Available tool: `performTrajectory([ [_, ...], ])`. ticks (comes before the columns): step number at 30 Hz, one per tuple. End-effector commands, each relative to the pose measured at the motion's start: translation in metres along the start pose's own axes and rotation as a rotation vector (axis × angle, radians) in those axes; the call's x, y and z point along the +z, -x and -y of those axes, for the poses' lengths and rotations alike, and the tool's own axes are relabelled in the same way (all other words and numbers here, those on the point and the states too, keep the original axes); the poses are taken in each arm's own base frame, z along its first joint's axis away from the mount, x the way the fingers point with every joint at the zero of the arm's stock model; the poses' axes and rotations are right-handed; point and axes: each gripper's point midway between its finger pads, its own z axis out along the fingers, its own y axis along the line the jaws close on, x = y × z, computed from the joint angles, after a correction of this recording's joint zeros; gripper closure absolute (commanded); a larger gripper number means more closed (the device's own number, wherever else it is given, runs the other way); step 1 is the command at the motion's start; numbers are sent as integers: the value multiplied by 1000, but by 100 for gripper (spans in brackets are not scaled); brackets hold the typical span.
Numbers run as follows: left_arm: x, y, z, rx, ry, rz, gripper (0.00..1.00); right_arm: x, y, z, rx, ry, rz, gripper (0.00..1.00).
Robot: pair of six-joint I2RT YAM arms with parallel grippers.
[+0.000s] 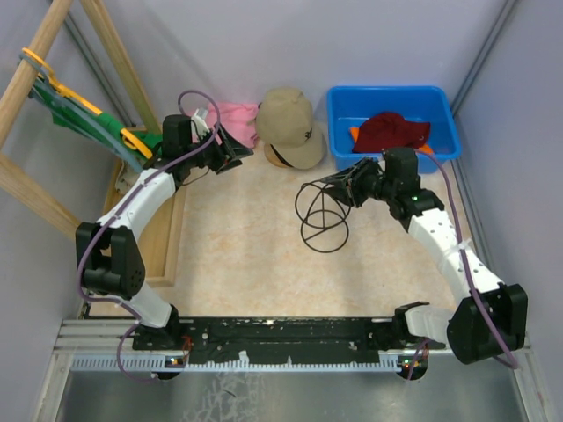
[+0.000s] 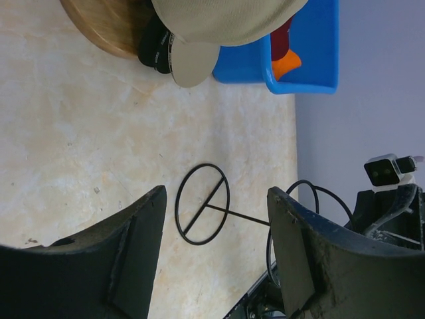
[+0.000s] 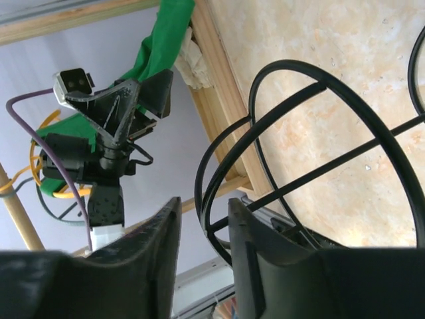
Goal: Stack the hats
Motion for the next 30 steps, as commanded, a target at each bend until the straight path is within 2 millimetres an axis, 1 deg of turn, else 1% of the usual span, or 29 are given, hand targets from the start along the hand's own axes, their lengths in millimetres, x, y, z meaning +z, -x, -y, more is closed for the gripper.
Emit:
performTrajectory([
  [1,-8,5,7,13,-16,29,32,-12,-5,-36,-118,85,-5,57],
  [3,-7,5,7,13,-17,27,32,-16,-1,-40,-154,64,27,50],
  [4,-7,5,7,13,-17,28,32,-20,1,-45,-180,61,48,49],
  [5,-6,5,7,14,-18,25,32,-23,4,-46,-206,49,67,48],
  [8,-5,5,7,14,-19,21,32,-28,13,-39,-255,-17,126,43],
  [12,-5,7,7,24,-13,23,32,-44,26,-26,-306,-97,212,41],
  [14,-5,8,7,31,-11,23,32,-51,38,-20,-307,-116,256,41],
  [16,-5,7,6,37,-8,20,32,-59,55,-15,-314,-139,305,41],
  [18,-6,8,7,45,-7,19,32,-68,83,-15,-336,-162,378,40],
  [20,-7,7,6,57,-1,17,32,-72,114,-21,-372,-195,447,39],
  [21,-8,7,7,60,0,17,32,-68,134,-20,-385,-231,476,39],
  [22,-8,7,7,63,3,16,32,-70,149,-27,-420,-250,511,38],
  [24,-8,6,6,69,5,9,32,-65,184,-35,-478,-324,568,36],
  [26,-8,6,5,72,10,3,32,-57,220,-39,-528,-415,608,33],
  [27,-8,6,5,74,12,0,32,-40,243,-28,-541,-484,598,30],
  [28,-7,6,4,76,14,-3,32,-32,259,-25,-551,-524,598,28],
  [30,-7,6,3,83,20,-7,32,-18,289,-26,-586,-589,607,24],
])
